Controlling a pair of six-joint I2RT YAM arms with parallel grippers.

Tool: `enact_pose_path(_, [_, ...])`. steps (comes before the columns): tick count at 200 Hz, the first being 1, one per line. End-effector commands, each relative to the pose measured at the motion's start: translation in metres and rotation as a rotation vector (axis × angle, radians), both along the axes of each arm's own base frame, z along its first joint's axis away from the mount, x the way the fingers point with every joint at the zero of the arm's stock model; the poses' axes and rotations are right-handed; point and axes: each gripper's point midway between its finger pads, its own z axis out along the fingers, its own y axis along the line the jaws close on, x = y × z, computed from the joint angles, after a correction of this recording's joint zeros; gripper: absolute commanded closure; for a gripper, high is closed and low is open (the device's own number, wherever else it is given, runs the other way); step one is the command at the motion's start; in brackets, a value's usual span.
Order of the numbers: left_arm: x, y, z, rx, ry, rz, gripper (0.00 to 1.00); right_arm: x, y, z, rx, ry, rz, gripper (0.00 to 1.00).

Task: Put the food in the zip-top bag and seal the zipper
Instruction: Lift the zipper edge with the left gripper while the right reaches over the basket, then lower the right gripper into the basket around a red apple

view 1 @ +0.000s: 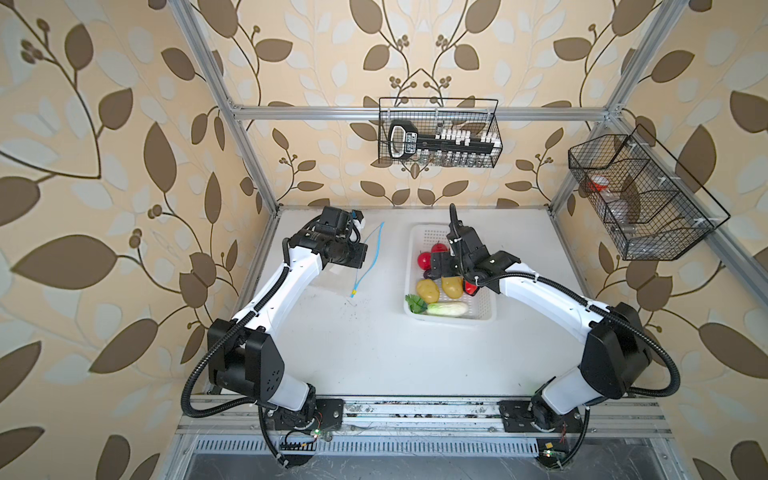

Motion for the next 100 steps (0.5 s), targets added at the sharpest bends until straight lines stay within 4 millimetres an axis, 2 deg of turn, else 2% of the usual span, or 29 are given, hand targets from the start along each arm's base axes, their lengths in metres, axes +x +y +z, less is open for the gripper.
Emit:
enact_pose_path(1, [-0.005,0.0,0.016,-0.084,-0.05,0.008,1.0,0.008,0.005,0.002,-0.008,0.004,0.041,0.01])
enact_pose_path(38, [-0.01,0.002,-0.002,-0.221,0.0,0.035,1.0,0.017,0.004,-0.01,-0.014,0.034,0.048,0.03])
enact_pose_path(64, [-0.005,0.01,-0.002,-0.201,0.004,0.068,1.0,0.023,0.005,-0.018,-0.01,0.043,0.041,0.05])
enact_pose_path(100, [-0.005,0.017,-0.002,-0.191,-0.022,0.081,1.0,0.031,0.016,-0.031,0.016,0.071,0.062,0.09])
